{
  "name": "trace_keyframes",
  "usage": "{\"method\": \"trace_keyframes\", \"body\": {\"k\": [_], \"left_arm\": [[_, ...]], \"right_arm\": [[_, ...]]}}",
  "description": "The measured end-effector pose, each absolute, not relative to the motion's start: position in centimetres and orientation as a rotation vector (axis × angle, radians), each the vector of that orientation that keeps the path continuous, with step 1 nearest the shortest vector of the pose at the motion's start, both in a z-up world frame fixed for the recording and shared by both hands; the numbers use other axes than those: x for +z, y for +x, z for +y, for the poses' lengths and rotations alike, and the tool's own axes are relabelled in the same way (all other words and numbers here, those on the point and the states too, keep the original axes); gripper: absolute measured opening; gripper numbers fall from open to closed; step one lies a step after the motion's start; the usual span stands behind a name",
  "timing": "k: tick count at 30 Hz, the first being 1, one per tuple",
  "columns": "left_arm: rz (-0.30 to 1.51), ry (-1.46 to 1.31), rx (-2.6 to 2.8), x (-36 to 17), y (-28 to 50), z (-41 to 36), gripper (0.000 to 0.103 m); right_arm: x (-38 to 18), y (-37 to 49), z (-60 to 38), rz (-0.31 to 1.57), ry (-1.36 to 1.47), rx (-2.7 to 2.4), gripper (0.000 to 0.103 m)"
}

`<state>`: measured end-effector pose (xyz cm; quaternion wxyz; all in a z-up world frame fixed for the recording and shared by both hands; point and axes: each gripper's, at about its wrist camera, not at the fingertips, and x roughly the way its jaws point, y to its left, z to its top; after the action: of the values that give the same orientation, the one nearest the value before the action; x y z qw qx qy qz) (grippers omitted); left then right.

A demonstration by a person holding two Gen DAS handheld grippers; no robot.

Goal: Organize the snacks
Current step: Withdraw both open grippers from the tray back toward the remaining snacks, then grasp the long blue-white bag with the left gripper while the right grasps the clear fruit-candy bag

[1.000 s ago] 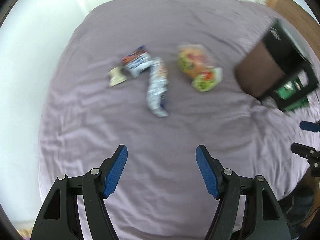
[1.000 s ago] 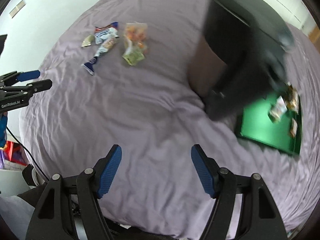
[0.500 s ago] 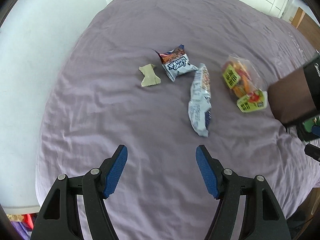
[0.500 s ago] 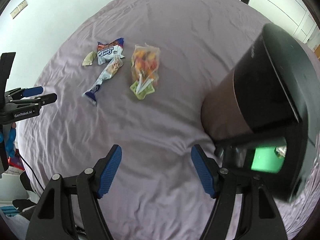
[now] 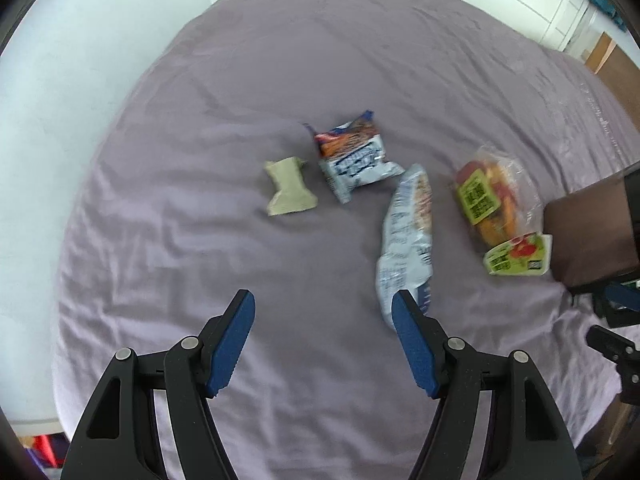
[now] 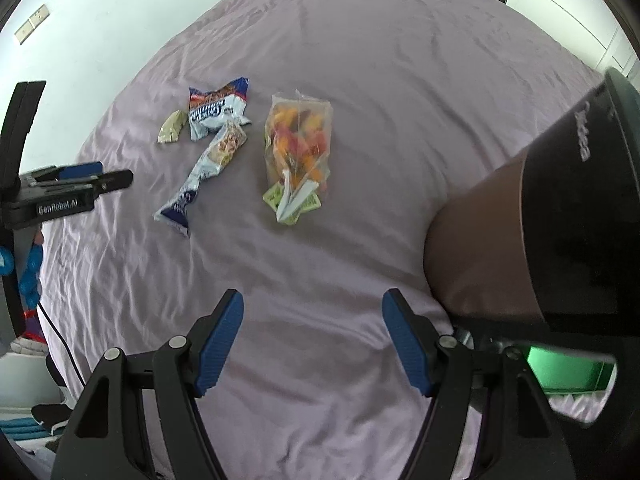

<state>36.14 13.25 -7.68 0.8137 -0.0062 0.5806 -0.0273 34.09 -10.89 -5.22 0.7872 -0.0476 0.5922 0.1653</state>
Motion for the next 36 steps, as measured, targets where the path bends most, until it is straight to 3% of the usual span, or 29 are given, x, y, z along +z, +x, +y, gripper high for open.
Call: {"method": "trace_keyframes", "body": {"k": [9, 32, 34, 36], "left_arm": [[1.263, 0.037, -0.143, -10.0, 38.7, 8.9, 0.065], [1.344, 0.102, -0.151, -15.9, 43.3, 4.8, 0.065], [1.347, 0.097, -0.151, -16.1, 43.5, 5.1, 0.065], [1.346, 0.096, -0.149, -16.3, 43.8, 4.6, 0.063]], "right_arm": [[-5.1, 39.7, -8.2, 1.211, -0.123, 0.364, 0.100], [-14.5, 47.2, -4.3, 1.335, -0.105, 0.333, 0.103], [-14.6, 47.2, -4.1, 1.339, -0.101, 0.350, 0.077], [-14.6, 47.1, -3.7, 1.336, -0.112, 0.352, 0.062]]}}
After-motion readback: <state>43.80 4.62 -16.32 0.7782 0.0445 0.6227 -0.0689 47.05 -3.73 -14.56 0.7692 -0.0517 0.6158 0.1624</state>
